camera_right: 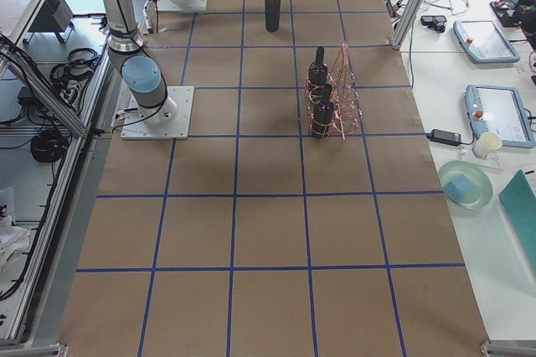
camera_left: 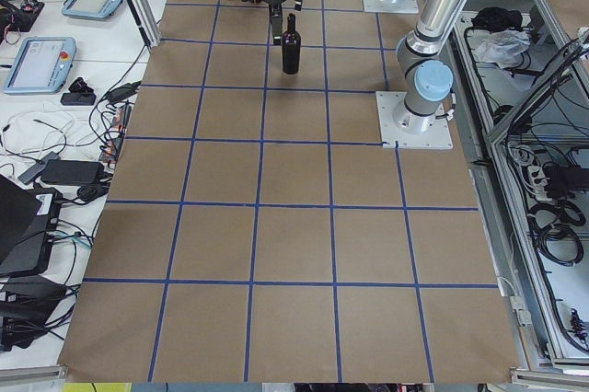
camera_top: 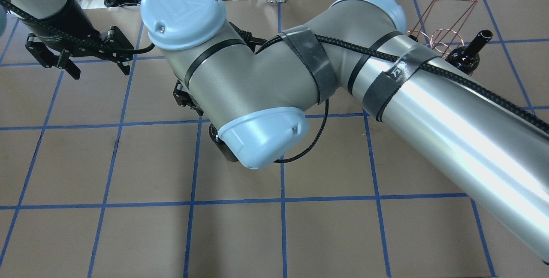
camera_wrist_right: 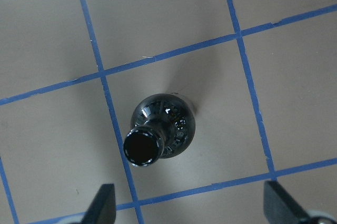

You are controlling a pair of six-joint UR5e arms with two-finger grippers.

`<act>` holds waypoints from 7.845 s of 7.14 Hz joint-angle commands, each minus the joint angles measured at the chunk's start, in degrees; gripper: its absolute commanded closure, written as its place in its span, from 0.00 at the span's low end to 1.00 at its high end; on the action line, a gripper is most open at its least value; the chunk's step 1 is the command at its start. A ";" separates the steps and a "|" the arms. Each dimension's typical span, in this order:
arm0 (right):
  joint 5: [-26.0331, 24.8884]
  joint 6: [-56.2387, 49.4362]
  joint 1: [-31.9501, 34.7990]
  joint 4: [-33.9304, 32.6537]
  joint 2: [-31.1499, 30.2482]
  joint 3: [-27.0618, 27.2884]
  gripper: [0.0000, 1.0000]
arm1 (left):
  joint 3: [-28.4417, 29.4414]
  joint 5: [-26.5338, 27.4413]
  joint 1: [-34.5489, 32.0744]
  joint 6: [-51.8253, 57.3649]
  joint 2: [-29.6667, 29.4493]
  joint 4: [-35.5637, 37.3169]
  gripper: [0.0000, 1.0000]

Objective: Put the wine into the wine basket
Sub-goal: 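Move the right gripper from the rack toward the standing bottle, then lower the right gripper over the bottle neck and close on it, then lift the bottle with the right gripper and carry it to the rack, then tilt the bottle and insert it into the empty rack slot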

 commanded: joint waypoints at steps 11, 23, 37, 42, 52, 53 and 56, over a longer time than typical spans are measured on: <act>-0.25 -9.88 1.33 -2.11 8.47 -2.70 0.30 | -0.47 1.22 0.17 0.09 0.00 -0.53 0.00; 1.34 -9.62 1.33 -0.87 10.22 -3.14 0.02 | -0.91 1.57 0.00 0.09 0.09 -0.44 0.00; 1.16 -11.91 0.19 0.97 10.32 -4.46 0.73 | -1.09 1.58 0.00 0.09 0.09 -0.44 0.00; 1.07 -18.53 -4.00 6.47 4.81 -4.38 0.81 | -1.17 1.58 0.00 0.09 0.09 -0.44 0.00; 0.02 -77.82 -47.79 13.10 -13.07 5.93 0.82 | -0.56 -6.15 -9.06 -5.01 1.84 2.28 0.00; -0.07 -81.31 -47.98 12.93 -10.53 3.04 0.81 | -0.56 -5.81 -9.06 -4.92 2.02 2.28 0.00; 0.81 -81.86 -47.98 14.51 -4.37 -4.80 0.80 | -1.08 -5.81 -9.06 -4.92 1.76 1.84 0.00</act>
